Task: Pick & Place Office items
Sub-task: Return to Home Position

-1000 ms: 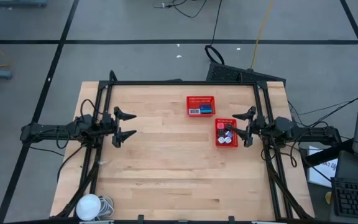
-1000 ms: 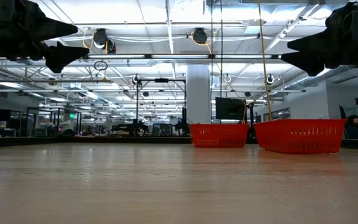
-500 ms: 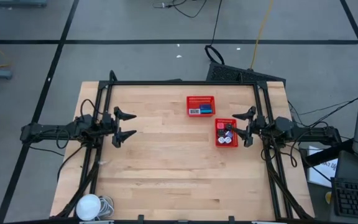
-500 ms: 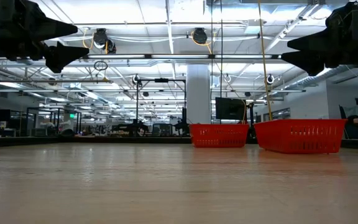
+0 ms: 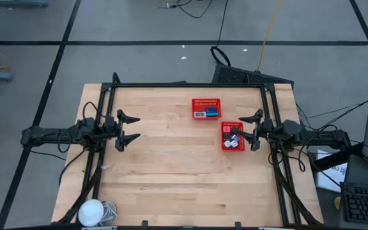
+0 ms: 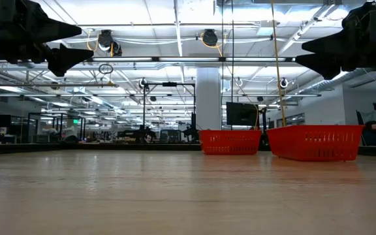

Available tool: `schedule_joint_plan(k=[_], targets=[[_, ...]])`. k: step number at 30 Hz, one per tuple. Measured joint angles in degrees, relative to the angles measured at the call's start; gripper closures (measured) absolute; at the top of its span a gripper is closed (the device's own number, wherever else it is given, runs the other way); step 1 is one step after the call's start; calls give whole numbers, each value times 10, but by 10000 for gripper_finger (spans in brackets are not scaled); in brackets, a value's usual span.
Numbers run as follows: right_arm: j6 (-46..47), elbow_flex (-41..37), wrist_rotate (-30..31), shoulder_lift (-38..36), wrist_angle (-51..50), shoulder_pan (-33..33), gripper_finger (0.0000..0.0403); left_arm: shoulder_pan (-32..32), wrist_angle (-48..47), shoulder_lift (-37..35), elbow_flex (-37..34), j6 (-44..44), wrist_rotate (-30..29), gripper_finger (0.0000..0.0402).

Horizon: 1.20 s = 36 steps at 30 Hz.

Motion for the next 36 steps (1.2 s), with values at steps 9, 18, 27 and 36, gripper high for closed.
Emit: schedule_joint_plan(k=[9,18,27,36], targets=[[0,0,0,0,0,0,124,0,0,0,0,0,0,41],[0,0,0,0,0,0,122,0,0,0,0,0,0,41],[0,0,0,0,0,0,121,0,0,0,0,0,0,41],[0,0,0,0,0,0,123,0,0,0,0,0,0,41]])
